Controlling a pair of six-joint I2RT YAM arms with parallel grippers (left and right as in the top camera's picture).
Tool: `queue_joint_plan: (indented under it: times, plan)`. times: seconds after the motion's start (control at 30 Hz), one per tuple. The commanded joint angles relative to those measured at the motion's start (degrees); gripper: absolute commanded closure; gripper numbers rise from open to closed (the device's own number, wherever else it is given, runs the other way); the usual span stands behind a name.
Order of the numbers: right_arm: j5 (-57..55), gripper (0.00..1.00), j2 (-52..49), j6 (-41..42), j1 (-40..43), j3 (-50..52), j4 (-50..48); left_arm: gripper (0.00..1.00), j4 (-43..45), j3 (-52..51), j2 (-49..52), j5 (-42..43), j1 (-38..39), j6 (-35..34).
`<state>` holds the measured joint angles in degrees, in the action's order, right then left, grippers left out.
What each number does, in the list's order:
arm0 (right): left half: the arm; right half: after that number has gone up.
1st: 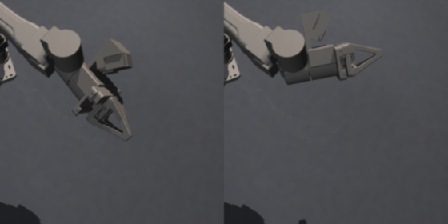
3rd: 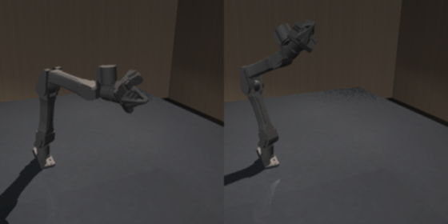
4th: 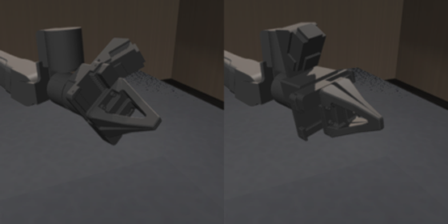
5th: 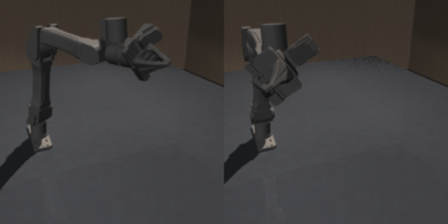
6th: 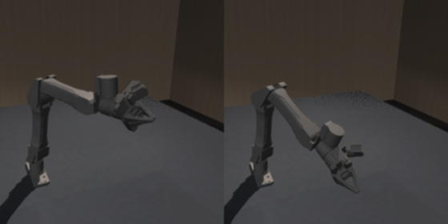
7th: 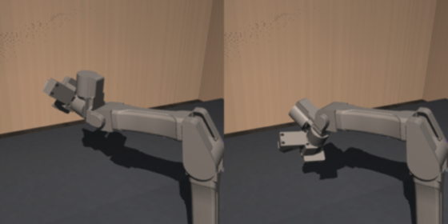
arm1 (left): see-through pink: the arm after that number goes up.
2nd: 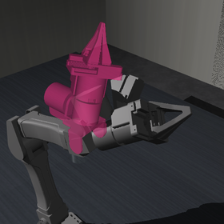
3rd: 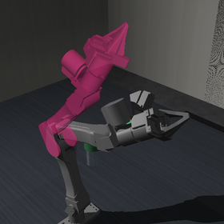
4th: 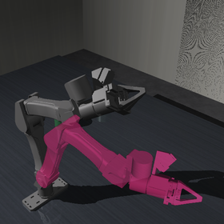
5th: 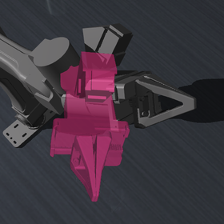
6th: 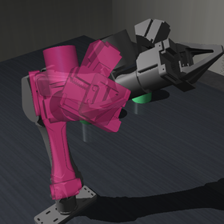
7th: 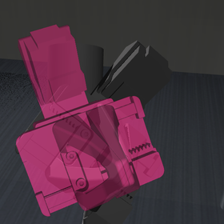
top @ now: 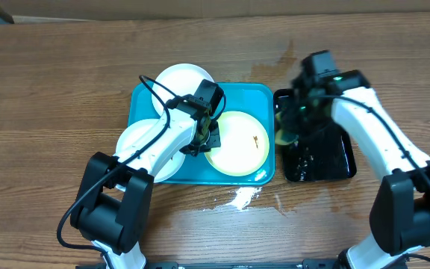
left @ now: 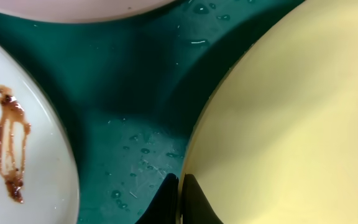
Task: Clean dirty plates on tray and stack at the side
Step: 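Lift the sponge with the right gripper and carry it to the yellow plate, then scrub the yellow plate with the sponge while the left gripper holds it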
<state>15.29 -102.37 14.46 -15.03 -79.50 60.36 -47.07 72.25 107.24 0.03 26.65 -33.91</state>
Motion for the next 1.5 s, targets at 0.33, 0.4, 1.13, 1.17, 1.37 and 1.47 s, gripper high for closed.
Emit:
queue_joint_plan:
  times: [0.33,0.4,1.13,1.17,1.37,1.47]
  plan:
    - [-7.8,0.96,-0.4,-2.8,-12.4,-1.1,-2.4,0.96,2.1,-3.2,-1.6,-3.7,0.3,-2.5]
    - [-8.4,0.96,-1.7,-2.8,-13.6,-1.0,-3.2,0.96,2.3,-3.2,-1.6,-3.6,0.3,-2.5]
    - [-9.3,0.46,-1.9,-4.1,-14.6,4.6,-8.1,0.96,2.4,-3.2,-1.6,-3.6,0.4,-2.5]
    - [-9.3,0.46,-1.9,-4.1,-14.6,4.6,-7.6,0.96,2.4,-3.2,-1.6,-3.6,0.4,-2.5]
    - [-9.3,0.47,-2.1,-4.5,-16.0,7.4,-8.5,0.96,2.4,-3.2,-1.6,-3.6,0.4,-2.5]
    - [-9.5,0.47,-2.1,-4.5,-16.8,10.1,-11.3,0.96,2.5,-3.2,-1.6,-3.6,0.4,-2.5]
